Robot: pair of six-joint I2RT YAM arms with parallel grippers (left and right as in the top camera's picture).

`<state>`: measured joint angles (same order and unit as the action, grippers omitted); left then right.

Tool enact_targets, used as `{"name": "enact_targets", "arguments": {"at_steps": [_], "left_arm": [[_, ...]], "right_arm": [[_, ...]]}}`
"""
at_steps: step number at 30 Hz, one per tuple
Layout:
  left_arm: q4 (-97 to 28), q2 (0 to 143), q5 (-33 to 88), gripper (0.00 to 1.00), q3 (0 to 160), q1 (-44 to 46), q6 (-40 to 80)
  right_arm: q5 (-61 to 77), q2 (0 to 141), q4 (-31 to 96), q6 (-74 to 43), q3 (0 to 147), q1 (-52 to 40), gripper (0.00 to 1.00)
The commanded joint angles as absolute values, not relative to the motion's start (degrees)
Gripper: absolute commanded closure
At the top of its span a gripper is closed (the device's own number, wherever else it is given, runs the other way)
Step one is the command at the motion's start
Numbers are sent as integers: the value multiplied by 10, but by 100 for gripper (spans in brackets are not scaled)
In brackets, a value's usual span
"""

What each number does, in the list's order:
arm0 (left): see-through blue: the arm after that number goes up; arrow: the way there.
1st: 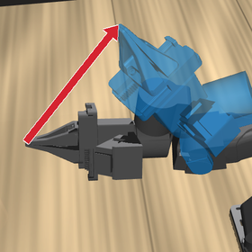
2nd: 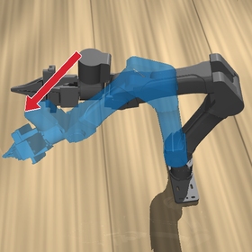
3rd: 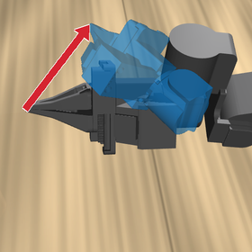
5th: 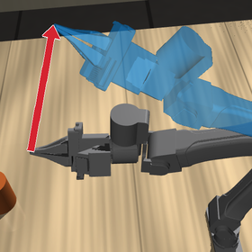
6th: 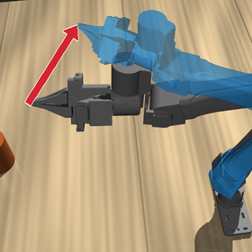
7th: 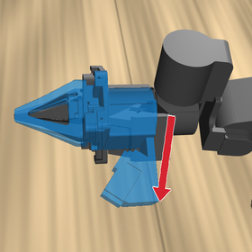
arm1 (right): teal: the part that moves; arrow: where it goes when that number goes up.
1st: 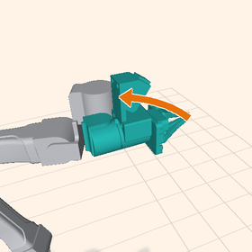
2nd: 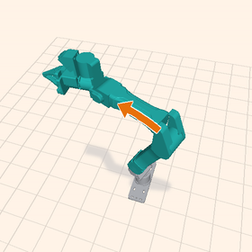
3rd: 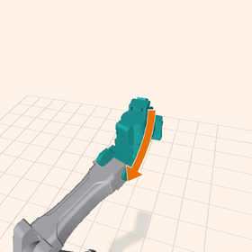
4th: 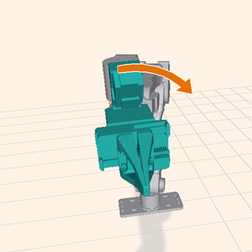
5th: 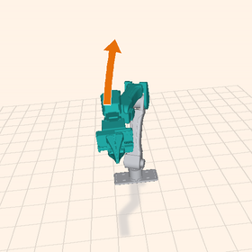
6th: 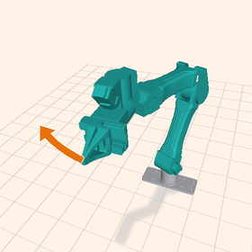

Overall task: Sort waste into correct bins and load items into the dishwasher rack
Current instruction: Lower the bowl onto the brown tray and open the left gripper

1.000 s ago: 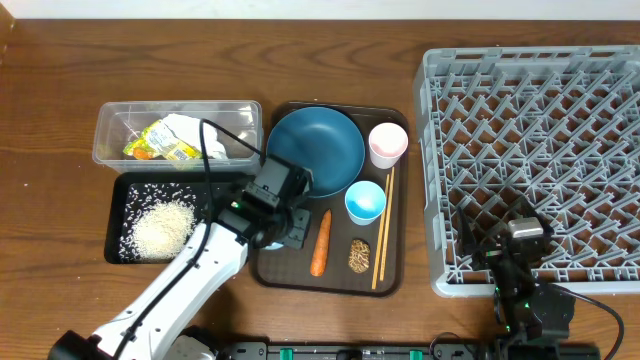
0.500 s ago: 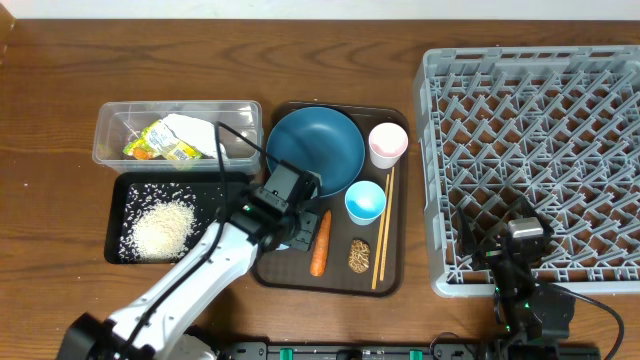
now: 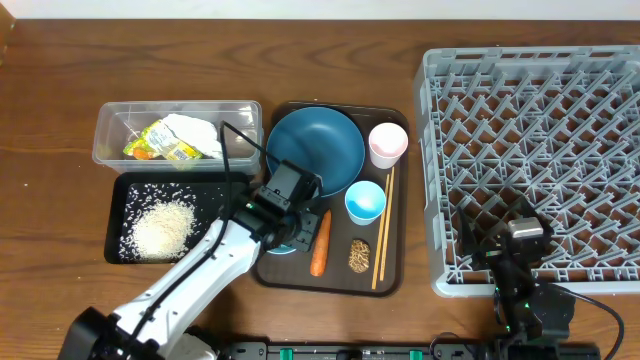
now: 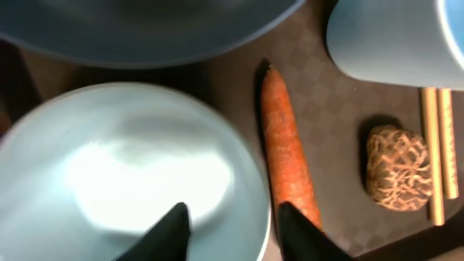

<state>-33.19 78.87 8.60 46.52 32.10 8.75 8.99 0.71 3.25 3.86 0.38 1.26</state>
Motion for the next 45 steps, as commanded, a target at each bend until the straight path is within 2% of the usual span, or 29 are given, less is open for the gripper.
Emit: {"name": "enact_targets", "arguments": {"at_steps": [1,5,17,25,34,38,45], "left_arm": [[-347,762,81,57,492,323,81],[-382,740,83,50,507,323,81],[-411,753,167,50,508,381,82],[-423,844,206,51,537,418,48],[-482,956,199,50,669,444,-2],[-482,981,166,51,674,457,-5],[-482,999,158,48,674,498,-81]], "right_arm": [[92,5,35,46,3,10,1],[92,5,35,46,3,10,1],[92,5,35,46,3,10,1],[92,5,35,46,3,10,1],[92,5,35,46,3,10,1],[92,5,35,46,3,10,1],[92,5,35,46,3,10,1]]}}
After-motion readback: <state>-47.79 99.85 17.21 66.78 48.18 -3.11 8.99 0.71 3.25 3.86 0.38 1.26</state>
